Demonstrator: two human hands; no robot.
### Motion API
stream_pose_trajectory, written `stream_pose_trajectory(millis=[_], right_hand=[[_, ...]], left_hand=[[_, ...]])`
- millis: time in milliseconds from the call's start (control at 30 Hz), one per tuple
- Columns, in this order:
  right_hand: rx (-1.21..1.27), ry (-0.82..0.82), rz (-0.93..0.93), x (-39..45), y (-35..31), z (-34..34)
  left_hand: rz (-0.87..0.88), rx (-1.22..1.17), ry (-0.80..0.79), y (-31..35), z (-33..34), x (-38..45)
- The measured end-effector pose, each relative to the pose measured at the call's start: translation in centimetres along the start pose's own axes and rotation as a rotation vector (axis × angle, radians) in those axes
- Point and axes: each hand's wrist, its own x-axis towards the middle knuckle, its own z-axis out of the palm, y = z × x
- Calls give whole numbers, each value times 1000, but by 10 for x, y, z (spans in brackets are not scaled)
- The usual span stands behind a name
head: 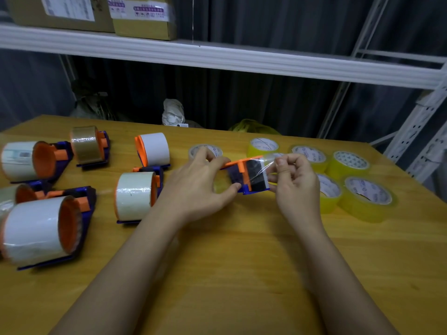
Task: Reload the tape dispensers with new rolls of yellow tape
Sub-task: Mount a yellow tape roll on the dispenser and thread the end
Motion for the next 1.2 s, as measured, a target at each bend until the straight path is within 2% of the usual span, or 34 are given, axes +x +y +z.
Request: stream_pose_trajectory(millis=[300, 900, 1067, 1200], right_hand=[[-118, 66, -136, -6, -4, 5], [239, -238, 136, 4, -14, -14], [237, -238, 137, 3, -15, -12], [233, -187, 129, 1, -15, -9]], left_hand=[[-7, 24, 17, 0, 1, 1], [-17, -35, -54, -5, -4, -1], [-13, -3, -61, -5, -4, -5], [29, 31, -9, -8, -1, -7]])
